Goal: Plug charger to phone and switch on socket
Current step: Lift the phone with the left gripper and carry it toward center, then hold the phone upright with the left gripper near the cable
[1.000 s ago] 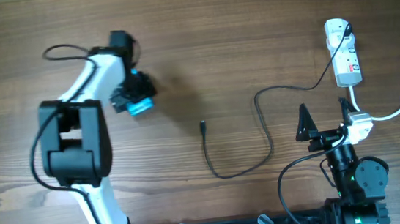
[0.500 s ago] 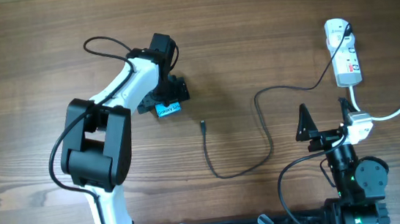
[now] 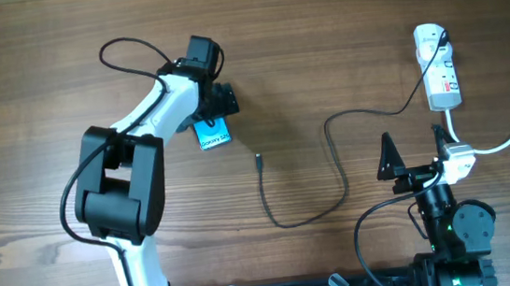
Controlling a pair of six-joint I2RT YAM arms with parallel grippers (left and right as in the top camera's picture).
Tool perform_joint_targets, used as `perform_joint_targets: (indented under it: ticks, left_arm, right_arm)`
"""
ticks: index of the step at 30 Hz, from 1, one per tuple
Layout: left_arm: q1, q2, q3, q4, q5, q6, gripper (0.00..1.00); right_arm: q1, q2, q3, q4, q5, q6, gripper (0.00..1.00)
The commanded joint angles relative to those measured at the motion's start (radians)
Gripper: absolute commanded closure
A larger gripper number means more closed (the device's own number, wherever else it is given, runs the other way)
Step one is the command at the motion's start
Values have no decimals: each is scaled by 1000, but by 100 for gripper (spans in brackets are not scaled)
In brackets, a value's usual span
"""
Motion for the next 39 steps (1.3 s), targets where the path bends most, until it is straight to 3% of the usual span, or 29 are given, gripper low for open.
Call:
perform_joint_targets:
  ticks: [1, 4, 10, 14, 18, 21, 30, 31, 32, 39]
  left_arm:
    - [34, 115, -61, 27, 76, -6, 0]
    - [46, 115, -61, 29, 76, -6, 0]
    - [48, 115, -61, 12, 76, -6, 14]
    - [48, 115, -61, -30, 76, -6, 15]
    - [48, 115, -61, -71, 76, -6, 12]
    - [48, 115, -61, -83, 78, -6, 0]
    - [48, 115, -61, -77, 121, -10, 0]
    - [47, 115, -61, -78, 122, -11, 1]
    - [45, 115, -61, -85, 125, -11, 8]
    - [32, 115, -61, -173, 89, -10, 19]
  right_arm:
    - [4, -10, -1, 4, -13, 13, 0]
    - [4, -10, -1, 4, -13, 14, 0]
    - [4, -10, -1, 4, -13, 14, 0]
    - [4, -10, -1, 4, -13, 13, 0]
    - [4, -10, -1, 4, -13, 13, 0]
    - [4, -10, -1, 3, -13, 14, 0]
    - [4, -10, -1, 4, -13, 14, 0]
    - [4, -10, -1, 3, -13, 14, 0]
    - [4, -10, -1, 4, -13, 14, 0]
    - [4, -10, -1, 4, -13, 14, 0]
